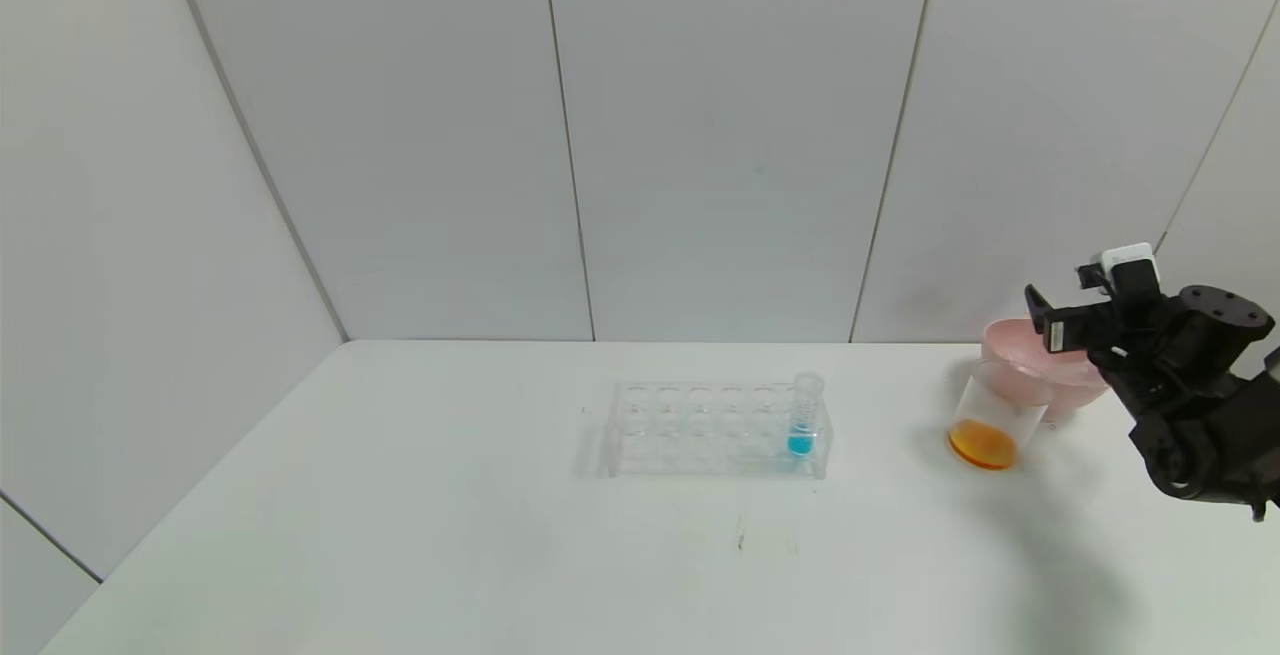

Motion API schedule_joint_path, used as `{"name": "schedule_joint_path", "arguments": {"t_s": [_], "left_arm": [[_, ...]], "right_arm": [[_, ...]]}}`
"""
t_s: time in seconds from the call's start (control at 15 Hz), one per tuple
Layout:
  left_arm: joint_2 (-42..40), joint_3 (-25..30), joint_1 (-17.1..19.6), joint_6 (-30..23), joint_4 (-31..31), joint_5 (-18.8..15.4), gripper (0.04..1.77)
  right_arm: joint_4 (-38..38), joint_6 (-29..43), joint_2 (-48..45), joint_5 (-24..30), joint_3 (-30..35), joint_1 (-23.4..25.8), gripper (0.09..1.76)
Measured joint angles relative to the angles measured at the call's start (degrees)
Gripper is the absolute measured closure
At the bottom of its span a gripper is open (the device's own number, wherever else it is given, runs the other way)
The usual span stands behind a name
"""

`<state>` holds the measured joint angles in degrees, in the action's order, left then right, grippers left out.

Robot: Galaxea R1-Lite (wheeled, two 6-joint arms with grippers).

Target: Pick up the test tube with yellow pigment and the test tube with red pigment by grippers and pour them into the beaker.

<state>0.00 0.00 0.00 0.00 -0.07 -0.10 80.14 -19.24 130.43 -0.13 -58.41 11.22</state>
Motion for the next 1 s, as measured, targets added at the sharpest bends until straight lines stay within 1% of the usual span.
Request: {"name": "schedule_joint_path", "arguments": {"t_s": [0.2, 0.33, 0.47, 0.6, 0.73, 1.0], "left_arm": [[0.00, 0.00, 0.00, 0.00, 0.00, 0.00, 0.05], [0.00, 0.00, 0.00, 0.00, 0.00, 0.00, 0.05], [0.00, 0.00, 0.00, 0.00, 0.00, 0.00, 0.05], [0.00, 0.00, 0.00, 0.00, 0.00, 0.00, 0.05], [0.00, 0.00, 0.00, 0.00, 0.00, 0.00, 0.05], [0.00, 0.00, 0.00, 0.00, 0.02, 0.00, 0.05]], "right_arm": [[-3.34, 1.61, -7.41, -1.91, 0.30, -0.66, 0.30], [-8.79, 2.90, -15.06, -5.44, 1.19, -1.82, 0.26], [-16.68, 5.56, -24.83, -8.86, 4.30, -3.69, 0.23], [-25.08, 8.95, -36.13, -11.19, 9.42, -6.01, 0.21], [-32.05, 12.15, -49.75, -12.64, 16.68, -8.37, 0.20], [-38.88, 15.36, -75.28, -13.63, 34.21, -9.79, 0.17]]}}
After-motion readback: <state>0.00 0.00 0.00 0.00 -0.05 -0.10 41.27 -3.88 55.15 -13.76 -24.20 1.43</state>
